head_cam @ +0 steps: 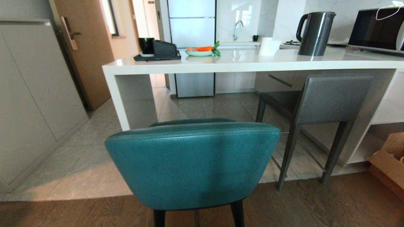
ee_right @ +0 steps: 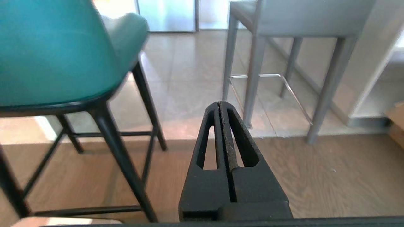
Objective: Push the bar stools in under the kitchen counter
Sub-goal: Pull the gray chair out from under the dining table
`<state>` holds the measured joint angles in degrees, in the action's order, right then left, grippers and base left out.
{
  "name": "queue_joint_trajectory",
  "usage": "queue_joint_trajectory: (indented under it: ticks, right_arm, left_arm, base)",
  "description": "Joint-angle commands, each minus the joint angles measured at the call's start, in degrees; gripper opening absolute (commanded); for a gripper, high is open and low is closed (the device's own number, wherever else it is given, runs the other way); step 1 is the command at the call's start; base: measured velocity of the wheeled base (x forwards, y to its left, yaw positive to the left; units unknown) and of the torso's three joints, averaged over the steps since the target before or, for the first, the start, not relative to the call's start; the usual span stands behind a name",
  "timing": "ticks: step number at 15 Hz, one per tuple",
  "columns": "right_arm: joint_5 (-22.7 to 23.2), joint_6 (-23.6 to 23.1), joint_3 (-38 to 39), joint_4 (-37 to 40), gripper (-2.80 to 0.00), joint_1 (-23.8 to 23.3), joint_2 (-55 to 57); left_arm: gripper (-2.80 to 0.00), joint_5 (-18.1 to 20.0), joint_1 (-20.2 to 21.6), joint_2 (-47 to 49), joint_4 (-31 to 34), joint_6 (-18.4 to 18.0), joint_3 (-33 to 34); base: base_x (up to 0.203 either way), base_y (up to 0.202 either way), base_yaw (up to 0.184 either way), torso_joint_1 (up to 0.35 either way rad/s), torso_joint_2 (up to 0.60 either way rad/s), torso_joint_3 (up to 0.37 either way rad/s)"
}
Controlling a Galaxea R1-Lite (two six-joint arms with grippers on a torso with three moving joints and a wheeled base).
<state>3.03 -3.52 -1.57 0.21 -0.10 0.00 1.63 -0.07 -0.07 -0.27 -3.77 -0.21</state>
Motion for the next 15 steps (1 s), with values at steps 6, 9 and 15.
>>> queue_joint_trajectory:
  ticks: [6, 9, 15]
  right_arm:
    - [-1.3, -2.5, 1.8, -0.2, -2.80, 0.0, 0.1]
    - [-1.3, -2.5, 1.8, -0.2, -2.80, 0.0, 0.1]
    - [-1.2, -1.8, 1.8, -0.2, -2.80, 0.0, 0.1]
  left_arm:
    - [-2.80, -0.4, 0.1, 0.2, 2.4, 0.8, -0.4]
    - [-2.80, -0.8, 0.2, 0.2, 2.8, 1.9, -0.7]
    - [-2.80, -0.8, 0.2, 0.2, 0.0, 1.9, 0.4]
  base:
    - [0.000, 0.000, 0.000, 0.000, 0.00, 0.000]
    - [0.000, 0.000, 0.000, 0.000, 0.00, 0.000]
    - [0.000, 0.000, 0.000, 0.000, 0.00, 0.000]
